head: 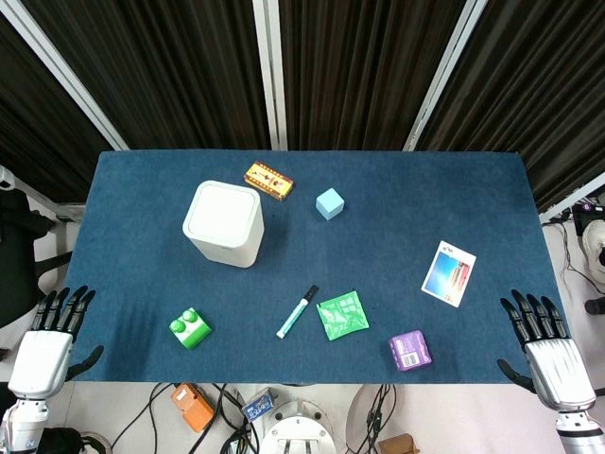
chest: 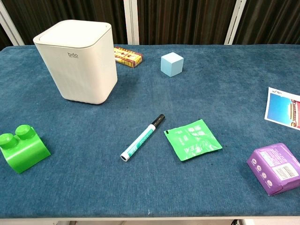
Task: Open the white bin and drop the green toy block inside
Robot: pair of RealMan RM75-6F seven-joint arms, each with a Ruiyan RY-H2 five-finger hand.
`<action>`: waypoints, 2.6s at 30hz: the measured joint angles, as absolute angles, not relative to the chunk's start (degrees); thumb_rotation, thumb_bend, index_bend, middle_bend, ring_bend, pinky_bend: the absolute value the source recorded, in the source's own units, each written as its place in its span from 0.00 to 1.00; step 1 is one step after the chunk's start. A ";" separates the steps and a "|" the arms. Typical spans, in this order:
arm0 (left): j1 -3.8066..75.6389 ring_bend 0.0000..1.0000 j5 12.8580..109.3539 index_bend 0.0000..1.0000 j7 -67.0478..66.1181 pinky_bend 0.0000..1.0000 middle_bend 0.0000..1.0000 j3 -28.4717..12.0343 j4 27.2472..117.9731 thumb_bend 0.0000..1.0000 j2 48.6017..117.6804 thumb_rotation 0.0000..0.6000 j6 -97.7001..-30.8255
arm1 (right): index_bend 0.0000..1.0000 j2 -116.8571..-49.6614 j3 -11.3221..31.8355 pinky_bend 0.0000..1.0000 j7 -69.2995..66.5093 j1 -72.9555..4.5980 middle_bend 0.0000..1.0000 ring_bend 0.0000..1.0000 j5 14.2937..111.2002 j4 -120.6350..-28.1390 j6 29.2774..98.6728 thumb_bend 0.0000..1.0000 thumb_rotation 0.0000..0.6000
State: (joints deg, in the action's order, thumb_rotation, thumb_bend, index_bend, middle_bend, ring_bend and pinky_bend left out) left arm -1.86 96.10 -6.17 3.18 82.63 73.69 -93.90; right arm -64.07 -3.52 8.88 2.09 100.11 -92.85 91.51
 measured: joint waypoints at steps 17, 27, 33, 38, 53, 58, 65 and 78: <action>9.10 0.70 98.90 0.01 -5.68 0.74 0.07 -3.20 95.44 0.24 71.47 1.00 -86.99 | 0.00 -64.24 -3.06 0.00 9.64 1.82 0.00 0.00 98.96 -93.33 90.55 0.31 1.00; 20.59 0.80 83.97 0.06 -14.68 0.82 0.11 -13.15 106.86 0.35 71.74 1.00 -73.39 | 0.00 -63.84 -2.42 0.00 9.32 1.13 0.00 0.00 97.36 -93.62 89.23 0.31 1.00; 25.10 0.80 74.93 0.08 -27.30 0.82 0.12 -14.05 108.72 0.35 74.02 1.00 -68.51 | 0.00 -63.92 -2.34 0.00 9.67 0.88 0.00 0.00 97.09 -93.77 88.78 0.31 1.00; 28.38 0.80 68.98 0.08 -37.15 0.82 0.14 -13.43 108.52 0.34 77.72 1.00 -67.19 | 0.00 -63.89 -2.48 0.00 9.73 0.98 0.00 0.00 97.38 -93.81 89.10 0.31 1.00; 32.01 0.80 62.60 0.15 -42.20 0.82 0.21 -10.14 106.98 0.33 81.41 1.00 -67.33 | 0.00 -63.72 -2.66 0.00 8.93 1.28 0.00 0.00 97.93 -93.41 90.03 0.31 1.00; 32.19 0.74 66.63 0.08 -41.43 0.80 0.08 -10.35 106.98 0.29 81.45 1.00 -69.42 | 0.00 -63.66 -2.67 0.00 8.85 1.27 0.00 0.00 97.86 -93.45 90.00 0.31 1.00; 31.27 0.59 81.41 0.01 -38.46 0.74 0.00 -11.37 105.63 0.15 80.69 1.00 -79.59 | 0.00 -63.77 -2.84 0.00 9.13 1.28 0.00 0.00 98.21 -93.42 90.02 0.31 1.00; 23.80 0.38 90.54 0.01 -33.33 0.56 0.03 -0.03 111.11 0.03 77.68 1.00 -82.74 | 0.00 -64.12 -2.99 0.00 10.17 1.13 0.00 0.00 98.16 -93.79 89.39 0.31 1.00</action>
State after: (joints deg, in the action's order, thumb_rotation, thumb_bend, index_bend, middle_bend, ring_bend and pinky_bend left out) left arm 23.80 90.54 -33.33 -0.03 111.11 77.68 -82.74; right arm -64.12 -2.99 10.17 1.13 98.16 -93.79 89.39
